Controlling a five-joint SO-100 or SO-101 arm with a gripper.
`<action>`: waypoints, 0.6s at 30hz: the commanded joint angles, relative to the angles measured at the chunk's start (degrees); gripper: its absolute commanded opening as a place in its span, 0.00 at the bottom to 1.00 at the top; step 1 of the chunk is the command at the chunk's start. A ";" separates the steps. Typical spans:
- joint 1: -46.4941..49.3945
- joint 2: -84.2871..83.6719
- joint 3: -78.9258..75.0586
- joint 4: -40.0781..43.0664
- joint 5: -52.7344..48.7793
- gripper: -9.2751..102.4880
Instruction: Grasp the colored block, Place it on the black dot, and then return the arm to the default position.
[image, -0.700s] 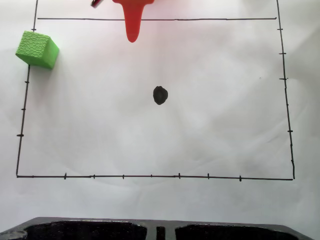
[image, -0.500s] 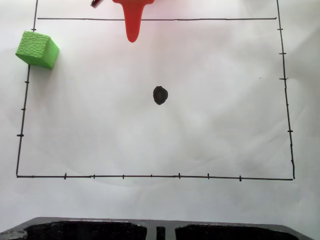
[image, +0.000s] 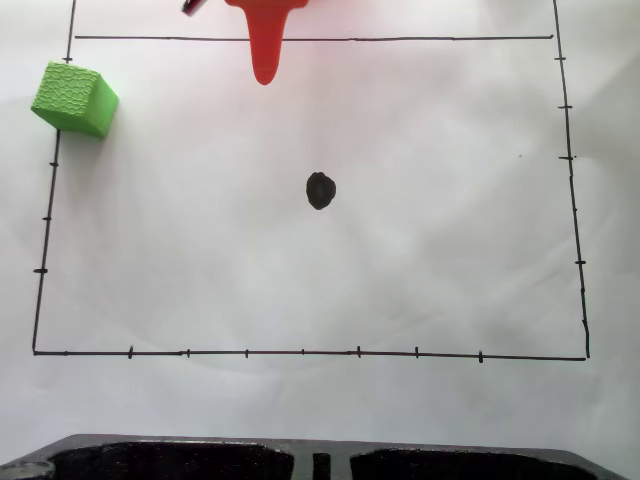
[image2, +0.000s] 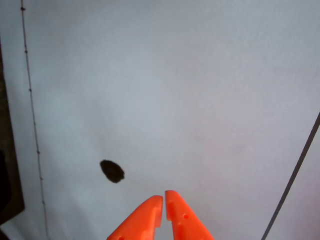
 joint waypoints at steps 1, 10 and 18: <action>0.18 -1.67 -0.79 -0.97 -1.85 0.08; 7.21 -19.60 -13.97 -4.48 -8.26 0.08; 16.70 -31.38 -30.15 0.35 -13.62 0.08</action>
